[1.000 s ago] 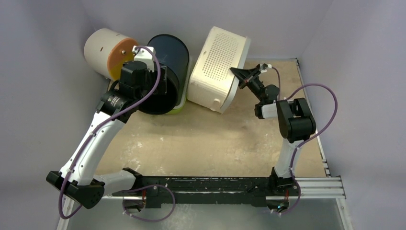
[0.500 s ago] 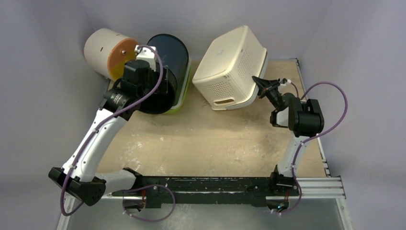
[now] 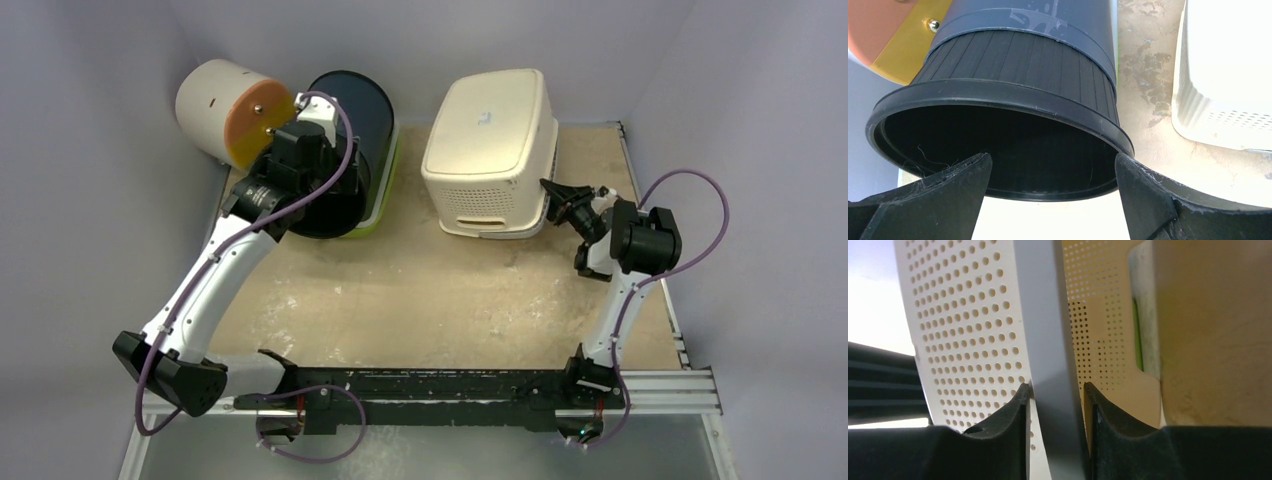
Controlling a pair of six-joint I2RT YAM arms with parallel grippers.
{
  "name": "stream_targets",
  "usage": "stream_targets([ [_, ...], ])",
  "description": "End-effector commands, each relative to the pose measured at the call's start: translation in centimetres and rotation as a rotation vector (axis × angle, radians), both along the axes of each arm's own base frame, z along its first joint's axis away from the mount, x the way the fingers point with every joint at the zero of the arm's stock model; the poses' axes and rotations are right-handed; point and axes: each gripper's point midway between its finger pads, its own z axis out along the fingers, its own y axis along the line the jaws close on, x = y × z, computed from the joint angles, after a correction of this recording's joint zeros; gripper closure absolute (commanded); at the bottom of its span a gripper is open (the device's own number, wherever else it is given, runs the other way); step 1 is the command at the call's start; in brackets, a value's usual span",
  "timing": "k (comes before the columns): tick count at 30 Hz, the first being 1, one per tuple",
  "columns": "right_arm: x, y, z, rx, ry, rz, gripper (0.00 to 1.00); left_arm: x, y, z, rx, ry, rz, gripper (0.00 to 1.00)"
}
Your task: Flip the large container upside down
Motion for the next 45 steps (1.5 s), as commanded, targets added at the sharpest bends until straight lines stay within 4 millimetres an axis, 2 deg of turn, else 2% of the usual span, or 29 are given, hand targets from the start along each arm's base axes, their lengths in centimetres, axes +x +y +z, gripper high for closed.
stream_targets([
  [1,-4.7,2.7,0.6,-0.17,-0.297,0.178,0.62,1.0,-0.3,3.0,-0.045,-0.087,0.003,0.06],
  [3,-4.5,2.0,0.1,-0.172,-0.287,0.163,0.58,1.1,-0.3,3.0,-0.04,-0.086,0.004,0.06],
  [15,-3.1,-3.7,-3.4,-0.212,-0.224,0.073,0.54,1.6,-0.3,2.9,-0.015,-0.086,-0.001,0.06],
  [21,-1.2,-6.9,-5.4,-0.283,-0.173,0.041,0.5,1.7,0.0,2.9,0.001,-0.093,0.011,0.06],
  [26,1.2,-8.7,-5.4,-0.391,-0.143,0.035,0.49,2.0,-0.1,2.5,0.005,-0.086,0.012,0.06],
  [32,4.3,-10.5,-2.3,-0.555,-0.145,0.008,0.49,2.6,-0.6,2.1,-0.008,-0.085,0.006,0.06],
  [36,5.7,-10.8,-1.9,-0.777,-0.039,0.049,0.48,3.0,-0.9,2.5,-0.02,-0.099,0.007,0.07],
  [42,7.3,-10.7,4.4,-1.069,-0.043,0.002,0.47,3.0,-1.0,3.3,-0.045,-0.113,0.009,0.07],
  [45,7.9,-9.7,8.3,-1.195,-0.057,-0.037,0.46,2.8,-0.9,3.5,-0.05,-0.113,0.014,0.07],
])
